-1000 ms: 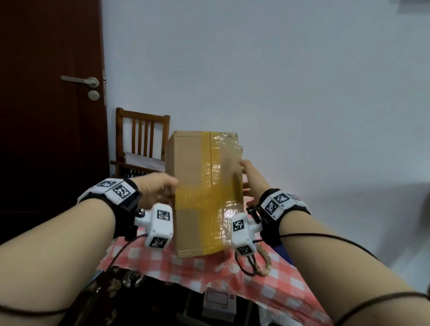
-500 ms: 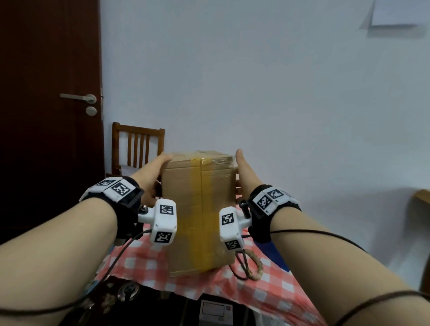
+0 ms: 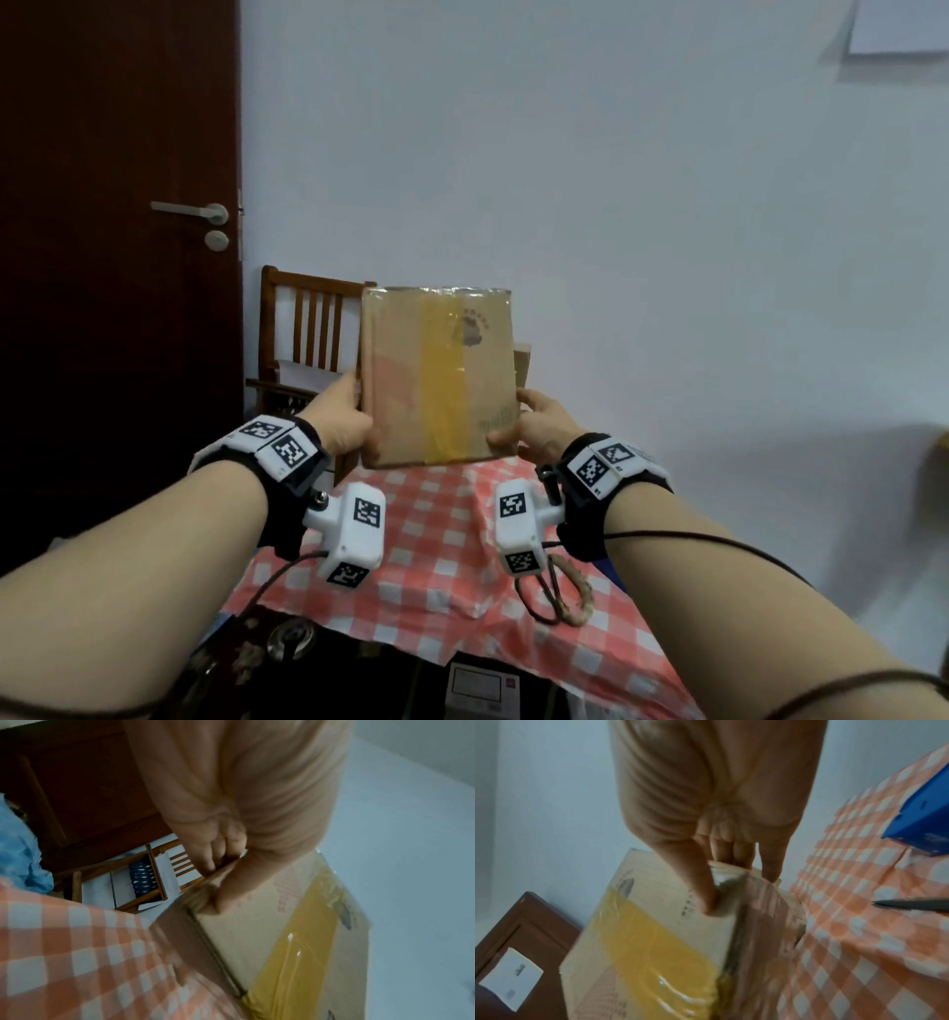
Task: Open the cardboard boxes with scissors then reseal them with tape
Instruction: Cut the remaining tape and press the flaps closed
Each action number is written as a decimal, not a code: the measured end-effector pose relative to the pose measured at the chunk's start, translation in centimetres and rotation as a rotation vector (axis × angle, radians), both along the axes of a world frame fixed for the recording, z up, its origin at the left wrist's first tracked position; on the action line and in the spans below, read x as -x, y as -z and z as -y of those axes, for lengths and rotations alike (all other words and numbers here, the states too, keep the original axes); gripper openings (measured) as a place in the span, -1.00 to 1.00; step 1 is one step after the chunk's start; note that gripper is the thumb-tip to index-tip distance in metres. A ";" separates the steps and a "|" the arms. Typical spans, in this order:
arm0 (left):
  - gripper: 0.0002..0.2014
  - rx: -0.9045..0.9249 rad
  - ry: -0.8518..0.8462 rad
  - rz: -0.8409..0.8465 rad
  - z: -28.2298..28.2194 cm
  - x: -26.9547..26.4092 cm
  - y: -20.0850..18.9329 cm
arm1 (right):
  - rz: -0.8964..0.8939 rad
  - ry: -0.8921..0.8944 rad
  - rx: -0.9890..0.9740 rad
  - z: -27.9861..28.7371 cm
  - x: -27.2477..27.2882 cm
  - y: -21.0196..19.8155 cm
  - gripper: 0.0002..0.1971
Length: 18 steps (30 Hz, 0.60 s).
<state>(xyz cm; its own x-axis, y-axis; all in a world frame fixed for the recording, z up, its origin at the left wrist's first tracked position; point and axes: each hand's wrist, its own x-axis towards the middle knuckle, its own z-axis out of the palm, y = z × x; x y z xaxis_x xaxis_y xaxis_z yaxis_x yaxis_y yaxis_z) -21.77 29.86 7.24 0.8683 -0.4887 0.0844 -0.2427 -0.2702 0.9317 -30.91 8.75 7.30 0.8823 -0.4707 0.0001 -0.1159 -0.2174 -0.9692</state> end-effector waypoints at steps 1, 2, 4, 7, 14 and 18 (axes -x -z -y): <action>-0.08 -0.025 0.004 0.019 0.1 0.0 0.3 | -0.029 -0.007 0.035 -0.1 0.0 0.5 -0.14; -0.15 -0.007 0.001 0.000 0.3 0.0 0.8 | -0.053 -0.016 0.074 -0.2 0.1 0.9 -0.08; -0.52 0.079 -0.034 -0.179 0.8 0.4 1.2 | -0.115 -0.024 0.142 -0.1 0.3 1.4 -0.15; -0.79 0.170 -0.093 -0.430 0.9 0.3 1.3 | -0.160 0.029 0.097 0.4 0.8 1.6 -0.54; 0.07 0.013 -0.055 -0.350 1.8 -0.5 1.8 | -0.160 0.049 -0.063 2.2 1.8 1.6 -0.24; -0.50 -0.080 -0.118 -0.247 2.7 0.0 2.7 | -0.192 0.096 0.016 1.5 1.9 1.8 -0.37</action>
<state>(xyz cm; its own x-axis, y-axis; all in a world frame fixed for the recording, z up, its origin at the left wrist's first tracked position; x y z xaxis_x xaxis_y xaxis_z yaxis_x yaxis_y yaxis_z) -21.81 27.19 4.55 0.9090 -0.3796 -0.1719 0.0269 -0.3581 0.9333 -32.81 7.20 5.50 0.8179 -0.5539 -0.1555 -0.3193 -0.2121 -0.9236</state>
